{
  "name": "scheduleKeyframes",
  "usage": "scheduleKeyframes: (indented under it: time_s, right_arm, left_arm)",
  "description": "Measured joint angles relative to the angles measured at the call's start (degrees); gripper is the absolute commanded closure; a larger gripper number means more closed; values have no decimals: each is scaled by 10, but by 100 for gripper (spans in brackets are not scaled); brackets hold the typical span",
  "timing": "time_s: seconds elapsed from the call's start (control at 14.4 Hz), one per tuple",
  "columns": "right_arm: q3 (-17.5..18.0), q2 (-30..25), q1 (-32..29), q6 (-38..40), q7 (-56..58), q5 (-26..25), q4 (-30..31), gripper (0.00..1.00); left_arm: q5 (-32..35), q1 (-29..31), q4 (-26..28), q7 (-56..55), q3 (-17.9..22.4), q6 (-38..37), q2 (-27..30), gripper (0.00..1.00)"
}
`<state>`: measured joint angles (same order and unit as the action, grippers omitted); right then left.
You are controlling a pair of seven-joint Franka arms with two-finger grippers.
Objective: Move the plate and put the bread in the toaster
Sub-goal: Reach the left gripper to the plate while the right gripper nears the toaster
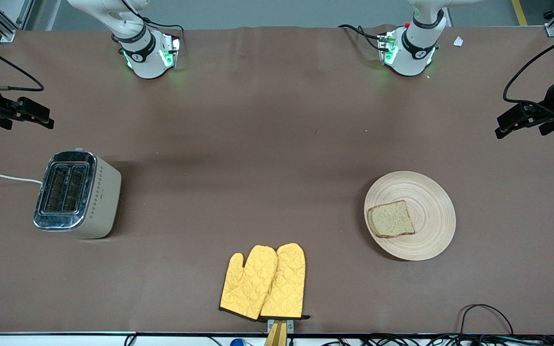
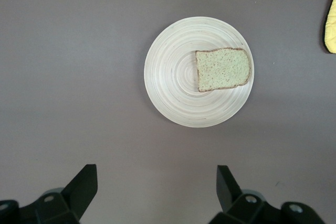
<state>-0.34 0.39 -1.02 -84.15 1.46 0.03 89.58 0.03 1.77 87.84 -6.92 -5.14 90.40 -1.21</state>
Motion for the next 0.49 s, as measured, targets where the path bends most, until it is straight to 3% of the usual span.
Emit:
scheduleKeyframes:
  time_s: [0.49]
  right_arm:
    - [0, 0, 0, 0, 2, 0, 0, 0]
  left_arm:
    - [0, 3, -2, 0, 4, 0, -4, 0]
